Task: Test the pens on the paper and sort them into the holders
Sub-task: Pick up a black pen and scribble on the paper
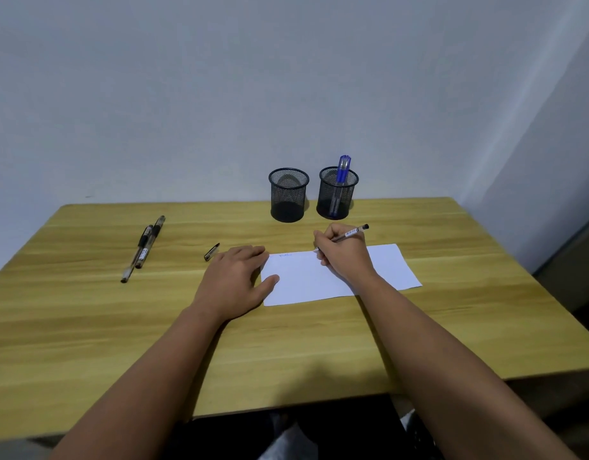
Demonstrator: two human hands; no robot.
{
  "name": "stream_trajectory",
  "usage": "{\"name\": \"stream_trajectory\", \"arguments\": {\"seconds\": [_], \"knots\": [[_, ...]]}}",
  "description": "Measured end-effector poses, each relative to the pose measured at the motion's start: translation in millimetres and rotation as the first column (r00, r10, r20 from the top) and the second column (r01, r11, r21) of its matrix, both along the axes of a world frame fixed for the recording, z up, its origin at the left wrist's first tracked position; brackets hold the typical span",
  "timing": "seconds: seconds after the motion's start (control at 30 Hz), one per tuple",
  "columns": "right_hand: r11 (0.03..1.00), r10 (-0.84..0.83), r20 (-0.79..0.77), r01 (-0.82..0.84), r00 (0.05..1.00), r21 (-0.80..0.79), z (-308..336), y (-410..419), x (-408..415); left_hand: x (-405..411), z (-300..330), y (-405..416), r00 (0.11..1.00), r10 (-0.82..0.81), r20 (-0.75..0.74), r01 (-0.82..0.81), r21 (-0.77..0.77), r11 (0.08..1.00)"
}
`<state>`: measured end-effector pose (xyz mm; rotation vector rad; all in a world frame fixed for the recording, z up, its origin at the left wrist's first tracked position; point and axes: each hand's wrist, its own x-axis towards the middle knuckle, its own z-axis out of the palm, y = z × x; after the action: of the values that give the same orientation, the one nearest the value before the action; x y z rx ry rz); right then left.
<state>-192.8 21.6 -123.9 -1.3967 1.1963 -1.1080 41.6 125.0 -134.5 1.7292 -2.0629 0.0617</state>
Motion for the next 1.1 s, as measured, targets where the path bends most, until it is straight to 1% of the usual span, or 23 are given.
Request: {"name": "stream_trajectory", "arguments": {"seconds": [0.17, 0.3, 0.5, 0.67, 1.0, 1.1], "knots": [[1.000, 0.025, -0.020, -0.025, 0.999, -0.016, -0.2, 1.2, 0.9, -1.0, 0.3, -0.1, 1.000, 0.022, -0.002, -0.022, 0.007, 1.000], [0.999, 0.044, -0.022, -0.044, 0.999, 0.000, -2.8, -0.6, 1.3, -0.6, 0.0, -0.3, 1.000, 0.028, 0.003, -0.028, 0.012, 1.000], [0.997, 0.070, -0.075, -0.071, 0.995, -0.009, -2.0, 1.8, 3.0, -0.6, 0.8, 0.3, 1.000, 0.026, -0.001, -0.026, 0.010, 1.000], [0.999, 0.023, -0.065, -0.024, 0.998, -0.025, -2.3, 0.5, 1.9, -0.9, 1.7, 1.3, 1.000, 0.027, -0.003, -0.027, 0.015, 1.000], [0.999, 0.016, -0.059, -0.018, 0.998, -0.033, -3.0, 1.1, 3.3, -0.4, 0.3, 0.4, 0.999, 0.031, -0.017, -0.031, 0.006, 1.000], [0.999, -0.027, -0.039, 0.025, 0.999, -0.031, -3.8, 1.3, 2.6, -0.4, 0.2, 0.5, 0.999, 0.028, -0.019, -0.028, 0.008, 1.000]]}}
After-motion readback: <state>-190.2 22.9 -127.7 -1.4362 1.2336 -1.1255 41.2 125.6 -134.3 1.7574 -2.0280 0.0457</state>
